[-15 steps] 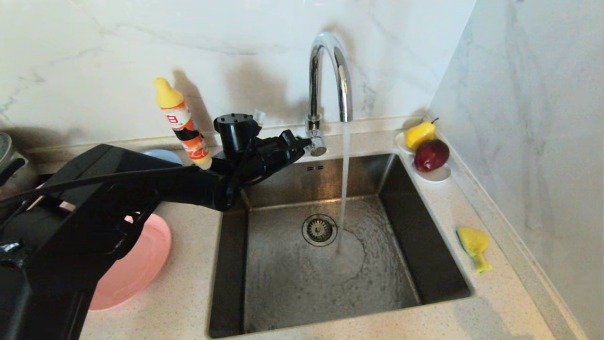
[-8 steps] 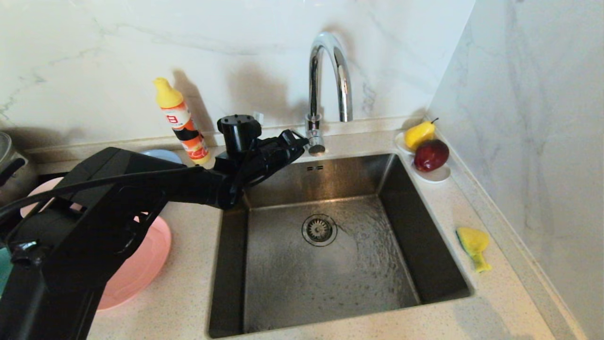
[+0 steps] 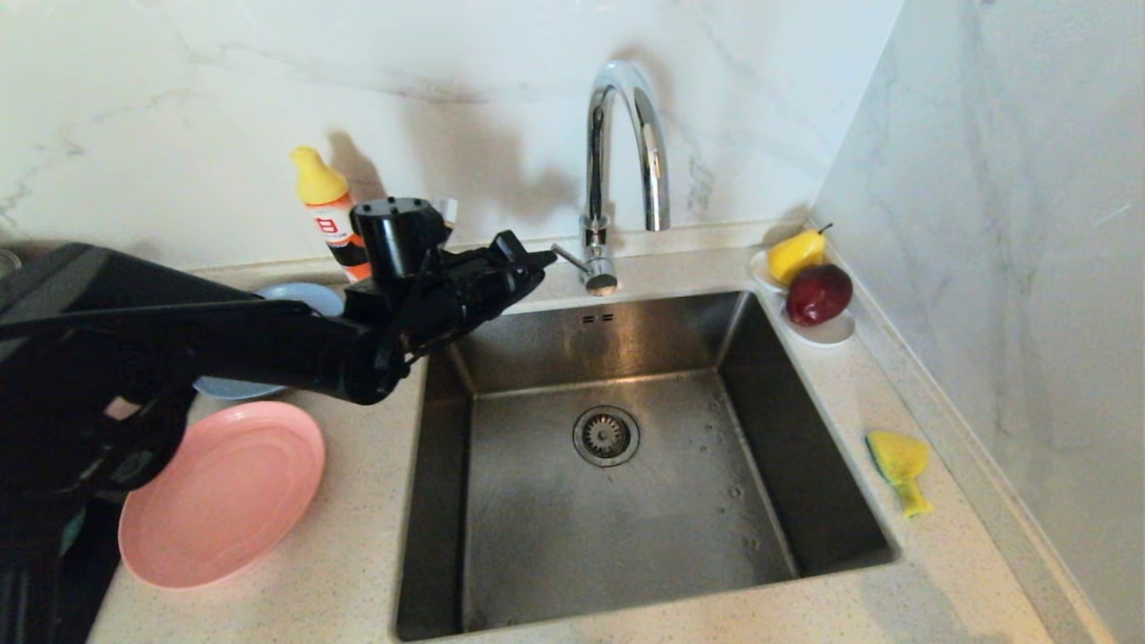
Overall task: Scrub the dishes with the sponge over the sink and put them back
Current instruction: Turn off the faucet, then place the plate on the plate
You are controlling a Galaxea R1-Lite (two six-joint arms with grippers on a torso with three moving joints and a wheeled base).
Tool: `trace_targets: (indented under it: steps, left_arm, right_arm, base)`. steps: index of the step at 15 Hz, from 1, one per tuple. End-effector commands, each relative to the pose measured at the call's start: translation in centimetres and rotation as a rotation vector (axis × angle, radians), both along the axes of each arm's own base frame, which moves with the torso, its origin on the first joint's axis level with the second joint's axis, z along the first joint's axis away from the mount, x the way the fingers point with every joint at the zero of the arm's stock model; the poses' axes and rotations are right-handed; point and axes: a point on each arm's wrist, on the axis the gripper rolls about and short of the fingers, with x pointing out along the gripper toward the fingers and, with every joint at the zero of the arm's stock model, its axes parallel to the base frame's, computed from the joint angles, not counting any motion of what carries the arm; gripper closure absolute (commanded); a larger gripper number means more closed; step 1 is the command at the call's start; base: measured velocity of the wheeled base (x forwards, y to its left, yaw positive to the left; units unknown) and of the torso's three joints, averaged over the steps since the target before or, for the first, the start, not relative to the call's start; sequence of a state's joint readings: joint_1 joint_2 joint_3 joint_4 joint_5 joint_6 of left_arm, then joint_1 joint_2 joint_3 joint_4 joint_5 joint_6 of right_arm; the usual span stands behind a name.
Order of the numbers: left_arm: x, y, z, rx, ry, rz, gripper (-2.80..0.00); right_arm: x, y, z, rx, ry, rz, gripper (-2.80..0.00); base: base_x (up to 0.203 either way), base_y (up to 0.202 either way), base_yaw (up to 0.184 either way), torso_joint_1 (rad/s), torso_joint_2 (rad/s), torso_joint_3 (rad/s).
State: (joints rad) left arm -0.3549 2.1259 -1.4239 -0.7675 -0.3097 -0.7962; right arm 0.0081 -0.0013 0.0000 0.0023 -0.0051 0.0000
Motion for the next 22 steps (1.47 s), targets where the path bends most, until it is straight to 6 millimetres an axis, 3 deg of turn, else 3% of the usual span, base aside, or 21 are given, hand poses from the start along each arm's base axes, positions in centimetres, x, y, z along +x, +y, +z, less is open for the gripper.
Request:
trace_targets:
  steps: [1, 4, 8, 12, 14, 17, 20, 22]
  left_arm:
    - [-4.2, 1.5, 4.5, -0.028, -0.078, -0.008, 0.0]
    - [-9.8, 4.1, 7.4, 0.047, -0.153, 0.047, 0.0]
    - [-17.4, 8.0, 11.0, 0.319, -0.208, 0.4, 0.0]
    - [-23.9, 12.0, 10.6, 0.648, -0.093, 0.81, 0.0]
    - [-23.7, 14.5, 9.7, 0.733, 0.001, 0.983, 0.0]
    - [-19.9, 18.2, 7.2, 0.831, 0.187, 1.122, 0.0]
    - [-15.9, 20.5, 3.8, 0.852, 0.345, 0.999, 0.0]
    - [-13.7, 21.9, 2.9, 0.774, 0.447, 0.938, 0.0]
  right_arm:
    - [0.0, 0.0, 0.0, 0.0, -0.003, 0.002, 0.0]
    - [0.0, 0.0, 0.0, 0.0, -0.001, 0.002, 0.0]
    - [0.0, 0.0, 0.0, 0.0, -0.002, 0.002, 0.0]
    - [0.0, 0.0, 0.0, 0.0, -0.001, 0.002, 0.0]
    - [0.0, 0.0, 0.0, 0.001, -0.001, 0.002, 0.0]
    - [0.0, 0.0, 0.0, 0.0, -0.001, 0.002, 0.0]
    - [0.0, 0.0, 0.0, 0.0, -0.002, 0.001, 0.0]
    - [0.0, 0.0, 0.0, 0.001, -0.001, 0.002, 0.0]
  base:
    - [0.0, 0.0, 0.0, 0.0, 0.0, 0.0]
    - [0.0, 0.0, 0.0, 0.0, 0.0, 0.0]
    - [0.0, 0.0, 0.0, 0.0, 0.0, 0.0]
    - [0.0, 0.0, 0.0, 0.0, 0.0, 0.0]
    - [0.0, 0.0, 0.0, 0.0, 0.0, 0.0]
    - [0.0, 0.0, 0.0, 0.0, 0.0, 0.0]
    - [0.0, 0.0, 0.0, 0.0, 0.0, 0.0]
    - [0.0, 0.0, 0.0, 0.0, 0.0, 0.0]
